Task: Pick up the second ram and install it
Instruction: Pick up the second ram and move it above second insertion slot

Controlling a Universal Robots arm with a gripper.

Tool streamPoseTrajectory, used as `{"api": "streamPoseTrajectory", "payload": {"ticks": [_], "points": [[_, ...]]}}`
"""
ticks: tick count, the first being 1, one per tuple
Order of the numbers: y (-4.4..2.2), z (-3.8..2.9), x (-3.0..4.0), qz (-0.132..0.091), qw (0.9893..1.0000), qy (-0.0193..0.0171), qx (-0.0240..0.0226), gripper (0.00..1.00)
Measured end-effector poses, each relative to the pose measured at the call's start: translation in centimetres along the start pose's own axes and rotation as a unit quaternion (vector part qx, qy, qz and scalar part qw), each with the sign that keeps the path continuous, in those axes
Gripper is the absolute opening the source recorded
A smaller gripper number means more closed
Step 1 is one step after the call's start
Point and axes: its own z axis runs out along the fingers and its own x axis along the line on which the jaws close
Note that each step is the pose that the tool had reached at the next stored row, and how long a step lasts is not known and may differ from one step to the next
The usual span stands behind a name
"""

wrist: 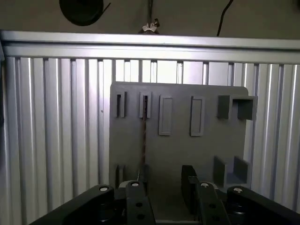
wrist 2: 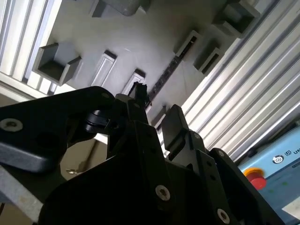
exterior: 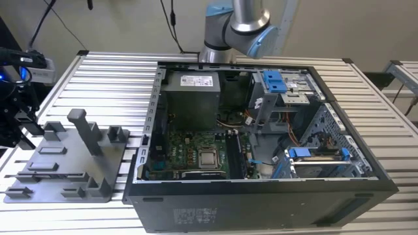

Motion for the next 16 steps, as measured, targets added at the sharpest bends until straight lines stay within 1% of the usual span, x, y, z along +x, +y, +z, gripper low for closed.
{"api": "streamPoseTrajectory", "payload": {"ticks": [5,16], "points": [[0.17,0.71,0.0,-0.006,1.0,-0.0001,-0.0002,0.42],[0.21,2.41,0.07,-0.006,1.0,-0.0001,-0.0002,0.42]]}}
